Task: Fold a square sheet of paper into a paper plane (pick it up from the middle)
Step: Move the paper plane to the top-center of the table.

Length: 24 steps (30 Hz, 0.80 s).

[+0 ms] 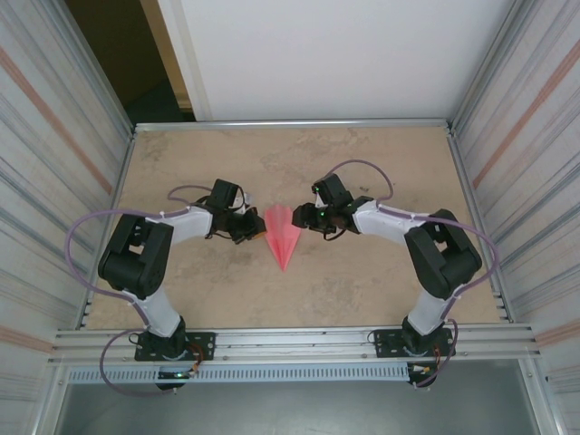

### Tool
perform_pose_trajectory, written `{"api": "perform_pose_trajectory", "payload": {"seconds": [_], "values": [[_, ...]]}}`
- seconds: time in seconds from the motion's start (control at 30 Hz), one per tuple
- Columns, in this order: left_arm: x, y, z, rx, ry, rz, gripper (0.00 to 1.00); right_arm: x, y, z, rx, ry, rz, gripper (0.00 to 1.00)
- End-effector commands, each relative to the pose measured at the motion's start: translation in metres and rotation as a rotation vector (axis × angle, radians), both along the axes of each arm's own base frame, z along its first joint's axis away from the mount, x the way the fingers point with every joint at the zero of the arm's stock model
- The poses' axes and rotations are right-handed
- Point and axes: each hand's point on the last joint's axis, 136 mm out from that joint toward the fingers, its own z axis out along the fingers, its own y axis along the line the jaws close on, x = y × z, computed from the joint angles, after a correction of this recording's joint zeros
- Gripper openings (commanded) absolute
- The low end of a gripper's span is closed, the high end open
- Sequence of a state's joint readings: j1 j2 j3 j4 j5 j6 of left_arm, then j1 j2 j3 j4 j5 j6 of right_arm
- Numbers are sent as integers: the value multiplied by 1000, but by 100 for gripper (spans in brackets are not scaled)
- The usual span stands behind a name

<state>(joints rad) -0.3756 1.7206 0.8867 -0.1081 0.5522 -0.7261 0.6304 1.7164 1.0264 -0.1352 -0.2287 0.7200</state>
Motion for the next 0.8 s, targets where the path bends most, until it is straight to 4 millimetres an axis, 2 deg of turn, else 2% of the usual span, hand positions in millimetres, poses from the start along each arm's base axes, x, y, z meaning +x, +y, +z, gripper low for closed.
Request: {"api": "perform_pose_trajectory", "payload": {"seconds": [0.0,0.17,0.37,0.47,0.77], "values": [[1,-2,14,7,-35,-9,5,-13,6,4,-67,-19,35,56],[0,-2,12,6,-33,-16,5,-29,31,-7,-64,12,90,64],[-1,-3,12,3,-30,-19,5,-36,57,-13,-45,41,150,60],[-2,-3,12,2,-28,-21,5,-38,63,-21,-66,63,165,59],[-2,-3,12,1,-27,-23,5,-44,76,-27,-78,87,192,56]]}}
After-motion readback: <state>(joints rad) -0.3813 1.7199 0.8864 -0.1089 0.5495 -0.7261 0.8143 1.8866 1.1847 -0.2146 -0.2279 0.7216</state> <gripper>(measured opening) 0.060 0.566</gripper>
